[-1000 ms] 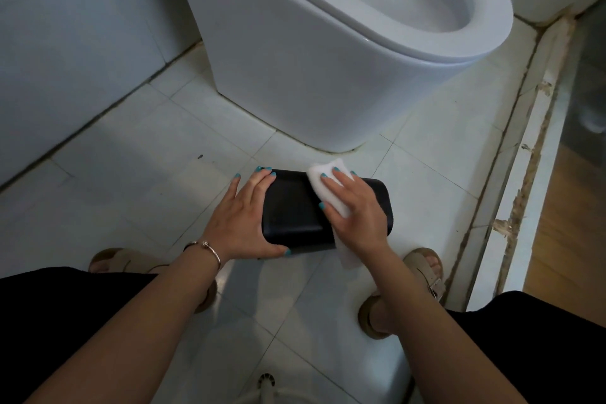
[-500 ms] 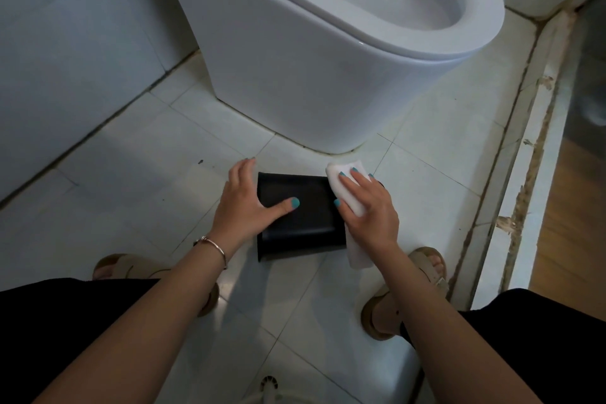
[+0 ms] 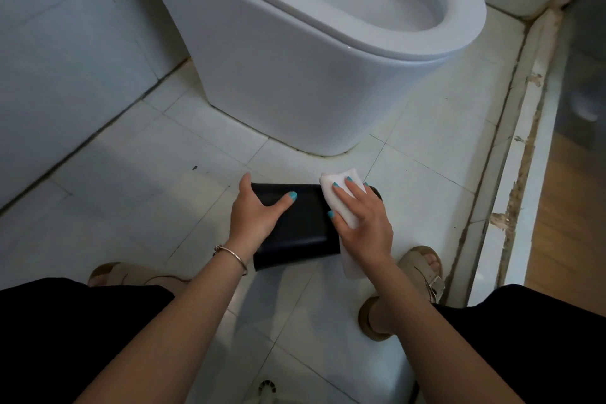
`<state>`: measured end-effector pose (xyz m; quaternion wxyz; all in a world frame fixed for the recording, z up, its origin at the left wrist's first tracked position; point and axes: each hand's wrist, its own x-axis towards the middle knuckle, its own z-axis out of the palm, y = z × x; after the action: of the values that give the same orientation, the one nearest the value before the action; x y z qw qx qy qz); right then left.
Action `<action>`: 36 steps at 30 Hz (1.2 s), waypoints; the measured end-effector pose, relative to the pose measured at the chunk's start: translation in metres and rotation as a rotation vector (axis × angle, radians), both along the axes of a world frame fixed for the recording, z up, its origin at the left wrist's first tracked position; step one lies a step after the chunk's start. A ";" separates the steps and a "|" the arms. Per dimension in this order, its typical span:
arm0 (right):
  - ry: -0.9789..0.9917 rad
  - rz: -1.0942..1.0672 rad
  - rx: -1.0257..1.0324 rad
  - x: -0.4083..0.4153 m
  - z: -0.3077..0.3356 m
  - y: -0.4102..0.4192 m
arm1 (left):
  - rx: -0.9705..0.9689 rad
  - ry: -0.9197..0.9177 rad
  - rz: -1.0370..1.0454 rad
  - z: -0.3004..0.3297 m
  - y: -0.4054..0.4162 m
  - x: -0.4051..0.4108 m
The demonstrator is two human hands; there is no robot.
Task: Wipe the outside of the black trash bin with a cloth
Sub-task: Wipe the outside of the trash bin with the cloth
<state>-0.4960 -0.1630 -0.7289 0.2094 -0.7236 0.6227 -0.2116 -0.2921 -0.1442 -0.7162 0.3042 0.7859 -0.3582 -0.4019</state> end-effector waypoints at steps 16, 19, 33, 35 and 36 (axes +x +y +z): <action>-0.123 0.019 0.038 -0.018 0.006 0.024 | -0.201 0.189 0.084 0.004 0.024 -0.014; -0.163 0.000 0.040 -0.016 0.012 0.025 | -0.281 0.174 0.047 0.007 0.027 -0.014; -0.190 0.067 0.104 -0.014 0.010 0.037 | -0.035 0.163 -0.061 0.003 0.048 0.010; -0.191 0.066 0.105 -0.016 0.011 0.041 | 0.004 0.254 -0.041 0.004 0.044 0.014; -0.192 0.066 0.106 -0.017 0.011 0.043 | 0.025 0.321 -0.003 0.004 0.041 0.017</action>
<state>-0.5127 -0.1204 -0.7179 0.3130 -0.7082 0.5857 -0.2397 -0.2754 -0.1037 -0.7120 0.3473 0.7148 -0.3011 -0.5270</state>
